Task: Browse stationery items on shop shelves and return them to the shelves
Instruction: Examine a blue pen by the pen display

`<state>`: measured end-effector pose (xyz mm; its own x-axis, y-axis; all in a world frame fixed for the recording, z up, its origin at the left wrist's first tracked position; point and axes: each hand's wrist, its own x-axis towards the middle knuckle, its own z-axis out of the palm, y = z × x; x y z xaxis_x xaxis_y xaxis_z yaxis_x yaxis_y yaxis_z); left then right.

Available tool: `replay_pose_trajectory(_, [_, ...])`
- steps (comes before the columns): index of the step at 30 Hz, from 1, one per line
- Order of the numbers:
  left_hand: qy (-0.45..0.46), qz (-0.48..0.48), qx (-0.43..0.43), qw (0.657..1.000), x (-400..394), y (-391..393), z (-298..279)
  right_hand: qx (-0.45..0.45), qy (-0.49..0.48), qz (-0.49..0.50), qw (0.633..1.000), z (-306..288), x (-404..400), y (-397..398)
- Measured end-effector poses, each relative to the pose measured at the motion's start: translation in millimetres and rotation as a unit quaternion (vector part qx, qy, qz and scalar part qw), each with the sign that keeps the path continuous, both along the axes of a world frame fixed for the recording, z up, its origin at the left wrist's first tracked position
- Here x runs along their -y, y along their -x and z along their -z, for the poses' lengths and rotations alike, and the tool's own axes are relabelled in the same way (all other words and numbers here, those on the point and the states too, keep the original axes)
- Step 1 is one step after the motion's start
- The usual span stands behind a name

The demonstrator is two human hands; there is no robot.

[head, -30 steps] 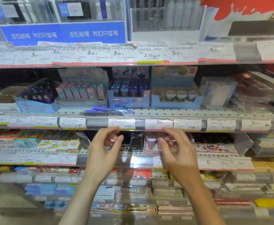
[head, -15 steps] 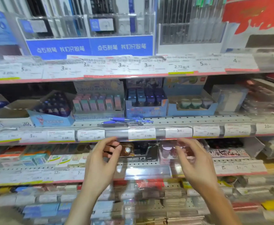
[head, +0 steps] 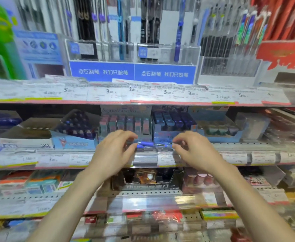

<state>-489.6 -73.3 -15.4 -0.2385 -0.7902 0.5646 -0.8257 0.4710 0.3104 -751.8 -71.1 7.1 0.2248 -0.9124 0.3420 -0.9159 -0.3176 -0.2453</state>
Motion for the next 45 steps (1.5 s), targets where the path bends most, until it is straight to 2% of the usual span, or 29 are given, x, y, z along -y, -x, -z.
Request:
replay_pose_trajectory(5, [-0.030, -0.029, 0.075, 0.996, 8.8, 7.4, -7.2, -0.034, -0.073, -0.005, 0.997, -12.6, 11.1, -2.2])
replay_pose_trajectory(11, [-0.066, -0.024, 0.067, 0.995, 15.4, 11.6, -12.8, -0.056, -0.129, -0.016, 0.990, -20.5, 17.3, -0.1])
replay_pose_trajectory(21, [-0.069, -0.001, 0.011, 0.998, 15.0, 17.6, -14.4, 0.002, -0.181, -0.015, 0.983, -18.2, 24.3, 6.9])
replay_pose_trajectory(27, [-0.048, 0.008, 0.009, 0.999, 9.8, 17.0, -12.2, 0.040, -0.169, -0.031, 0.984, -17.0, 22.4, 9.3])
replay_pose_trajectory(33, [-0.018, 0.020, -0.002, 1.000, -0.4, 10.5, -15.0, 0.068, -0.090, -0.039, 0.993, -26.8, 8.9, 7.0])
replay_pose_trajectory(40, [0.016, 0.060, -0.033, 0.998, -26.7, -4.9, -27.7, 0.038, -0.049, -0.068, 0.996, -40.4, -19.5, 2.3])
replay_pose_trajectory(45, [0.074, 0.101, -0.043, 0.991, -44.7, -15.3, -47.9, 0.027, -0.016, -0.075, 0.997, -67.6, -45.0, -2.9])
